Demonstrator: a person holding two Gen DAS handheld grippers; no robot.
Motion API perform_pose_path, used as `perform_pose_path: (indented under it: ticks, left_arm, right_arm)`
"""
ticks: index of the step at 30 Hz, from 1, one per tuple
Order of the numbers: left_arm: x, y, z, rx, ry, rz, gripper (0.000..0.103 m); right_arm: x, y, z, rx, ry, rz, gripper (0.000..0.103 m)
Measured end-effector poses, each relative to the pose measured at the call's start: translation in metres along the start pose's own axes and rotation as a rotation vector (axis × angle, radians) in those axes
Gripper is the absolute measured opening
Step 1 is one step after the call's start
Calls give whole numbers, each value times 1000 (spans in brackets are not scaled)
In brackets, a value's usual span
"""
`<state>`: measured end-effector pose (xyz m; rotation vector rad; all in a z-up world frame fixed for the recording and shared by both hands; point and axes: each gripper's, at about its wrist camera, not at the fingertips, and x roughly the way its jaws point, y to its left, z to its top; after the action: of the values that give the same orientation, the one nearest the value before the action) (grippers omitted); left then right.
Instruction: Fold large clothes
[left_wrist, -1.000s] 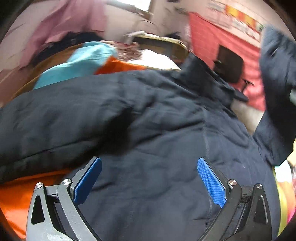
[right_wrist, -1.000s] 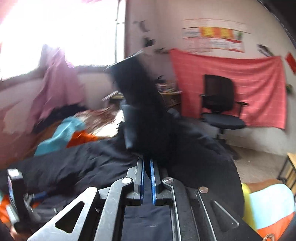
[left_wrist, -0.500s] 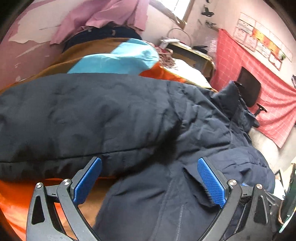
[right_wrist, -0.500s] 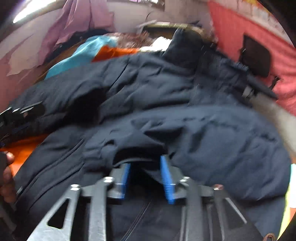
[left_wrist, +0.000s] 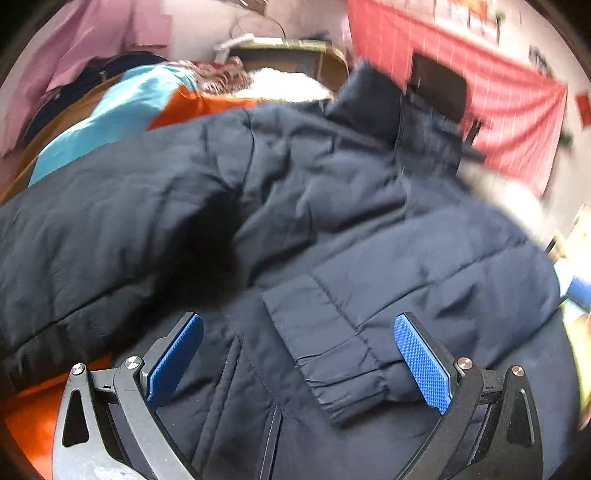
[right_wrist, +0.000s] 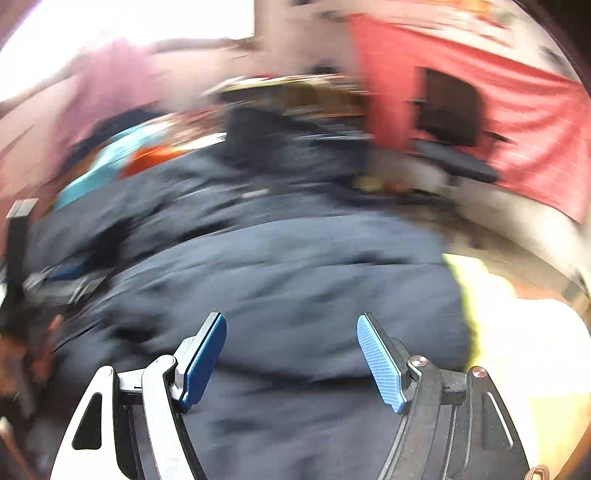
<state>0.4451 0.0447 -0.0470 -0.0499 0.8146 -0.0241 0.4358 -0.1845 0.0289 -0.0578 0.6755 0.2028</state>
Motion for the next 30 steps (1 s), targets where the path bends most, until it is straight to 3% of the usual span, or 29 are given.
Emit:
perform_pose_path:
  ticks: [3, 5, 8, 14, 18, 21, 25, 27, 30]
  left_arm:
    - [20, -4, -6, 30, 63, 44, 101]
    - [32, -3, -13, 39, 102, 58, 101]
    - [42, 0, -18, 44, 123, 64, 102]
    - [53, -2, -23, 71, 128, 88, 102]
    - [55, 1, -20, 50, 126, 66, 102]
    - [43, 12, -19, 0, 97, 15, 102]
    - [0, 46, -24, -141, 16, -63, 102]
    - [-26, 63, -30, -209, -35, -78, 102]
    - [-64, 99, -45, -298, -116, -21, 102]
  right_arm:
    - [15, -48, 5, 96, -10, -138, 65]
    - [28, -67, 3, 141, 20, -163, 43]
    - [51, -85, -10, 205, 73, -168, 32]
    - [68, -80, -28, 192, 76, -184, 32]
    - [69, -81, -31, 193, 51, -175, 32]
    - [67, -85, -35, 208, 27, -133, 40]
    - [66, -70, -31, 139, 18, -103, 83]
    - [62, -59, -28, 88, 10, -149, 87]
    - [53, -47, -24, 45, -22, -194, 87]
